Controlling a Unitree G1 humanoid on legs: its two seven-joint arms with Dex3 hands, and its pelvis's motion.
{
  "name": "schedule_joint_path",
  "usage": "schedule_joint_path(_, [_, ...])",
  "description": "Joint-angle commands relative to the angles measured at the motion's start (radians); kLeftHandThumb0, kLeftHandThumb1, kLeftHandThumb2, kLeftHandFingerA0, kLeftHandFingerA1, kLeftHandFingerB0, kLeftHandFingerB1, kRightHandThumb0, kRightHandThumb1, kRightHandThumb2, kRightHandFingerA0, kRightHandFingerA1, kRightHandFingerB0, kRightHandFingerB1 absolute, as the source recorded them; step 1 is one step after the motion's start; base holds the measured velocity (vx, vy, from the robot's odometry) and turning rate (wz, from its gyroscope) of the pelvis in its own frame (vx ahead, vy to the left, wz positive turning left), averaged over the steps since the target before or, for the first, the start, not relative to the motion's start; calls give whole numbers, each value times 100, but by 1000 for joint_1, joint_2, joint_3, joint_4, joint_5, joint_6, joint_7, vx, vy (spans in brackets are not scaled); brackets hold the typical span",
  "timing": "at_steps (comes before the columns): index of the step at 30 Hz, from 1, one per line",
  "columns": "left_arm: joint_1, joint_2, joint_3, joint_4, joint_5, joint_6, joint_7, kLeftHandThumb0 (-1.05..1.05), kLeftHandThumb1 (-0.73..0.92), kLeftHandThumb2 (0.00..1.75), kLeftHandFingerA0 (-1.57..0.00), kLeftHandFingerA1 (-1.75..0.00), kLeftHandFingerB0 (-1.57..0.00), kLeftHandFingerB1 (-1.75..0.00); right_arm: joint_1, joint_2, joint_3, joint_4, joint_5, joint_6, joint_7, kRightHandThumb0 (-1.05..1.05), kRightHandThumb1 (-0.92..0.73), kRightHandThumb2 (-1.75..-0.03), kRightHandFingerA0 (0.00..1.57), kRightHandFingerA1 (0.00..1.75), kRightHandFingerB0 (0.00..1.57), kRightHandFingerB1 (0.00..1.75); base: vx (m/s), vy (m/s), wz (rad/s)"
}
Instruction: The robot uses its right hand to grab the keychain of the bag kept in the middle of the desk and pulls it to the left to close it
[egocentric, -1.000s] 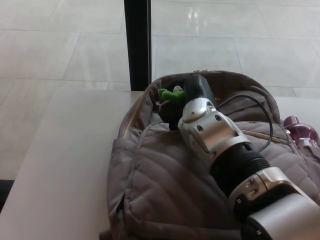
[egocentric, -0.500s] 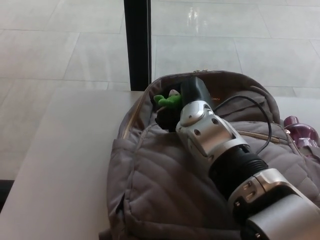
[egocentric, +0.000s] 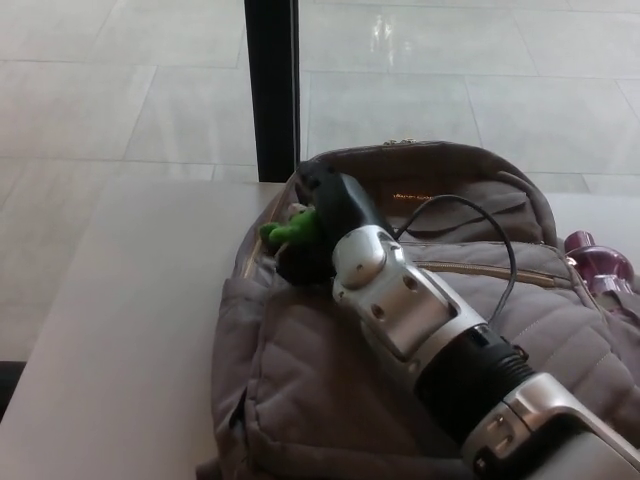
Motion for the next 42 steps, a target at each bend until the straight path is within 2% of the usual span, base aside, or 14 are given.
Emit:
schedule_joint_path(1, [25,67,-12,23,42,43,21,-87,92,74,-63,-62,-60,-52,100,-214,317,-385,-74,75,462,-91,-47,-86,0,25,0,0,0,0,0])
schedule_joint_path(3, [18,71,-8,38,35,51,12,-88,92,74,-62,-62,-60,-53,84,-260,350,-415,-98,68,483,-92,-47,-86,0,27,0,0,0,0,0])
schedule_joint_path(4, [14,77,-9,49,39,44,7,-90,92,77,-64,-62,-58,-52,80,-273,353,-425,-101,65,485,-74,-47,-71,0,0,0,0,0,0,0])
schedule_joint_path(9, [15,82,-1,66,31,27,-8,-88,92,75,-61,-61,-59,-51,59,-318,363,-452,-123,58,484,-65,-45,-68,0,0,0,1,0,0,0])
schedule_joint_path(11, [12,84,1,77,32,23,-4,-88,92,74,-61,-60,-59,-51,49,-338,372,-470,-129,53,491,-77,-32,-71,0,26,0,0,0,0,0])
schedule_joint_path(12, [13,84,0,84,31,25,-9,-87,92,74,-61,-59,-58,-51,46,-350,375,-484,-126,60,500,-57,-59,-58,0,0,0,0,0,0,0])
schedule_joint_path(15, [19,84,-1,71,29,43,-2,-88,92,73,-63,-59,-60,-50,26,-414,419,-499,-205,0,479,-27,-61,-100,0,0,0,1,0,0,0])
schedule_joint_path(17, [28,84,-6,54,34,47,6,-87,92,74,-63,-58,-59,-50,16,-440,447,-475,-262,-56,446,-35,-67,-89,0,0,10,6,0,0,0])
schedule_joint_path(18, [35,85,-8,40,34,46,5,-87,92,75,-61,-58,-57,-50,-2,-489,482,-471,-334,-106,419,-27,-65,-85,0,0,6,40,0,0,0])
schedule_joint_path(22, [35,85,-7,41,28,48,4,-87,92,73,-61,-62,-59,-52,-60,-599,590,-436,-531,-228,321,-48,-66,-59,0,7,12,38,0,0,0])
schedule_joint_path(28, [46,83,-11,3,25,79,10,-87,92,74,-61,-62,-58,-52,-204,-687,803,-291,-865,-245,156,-62,-56,-76,0,0,5,32,0,0,0])
schedule_joint_path(34, [31,80,-16,58,43,43,26,-90,92,73,-62,-59,-61,-52,-256,-651,836,-253,-887,-199,120,-80,-44,-76,0,16,3,0,0,0,0])
schedule_joint_path(41, [34,80,0,43,19,73,19,-89,92,70,-62,-63,-60,-53,-294,-612,682,-304,-591,-464,288,-45,-50,-55,0,0,4,28,0,0,0])
schedule_joint_path(42, [33,79,-5,49,26,57,17,-94,92,72,-64,-64,-58,-52,-319,-600,689,-298,-597,-465,304,-49,-42,-69,0,0,3,22,0,0,0])
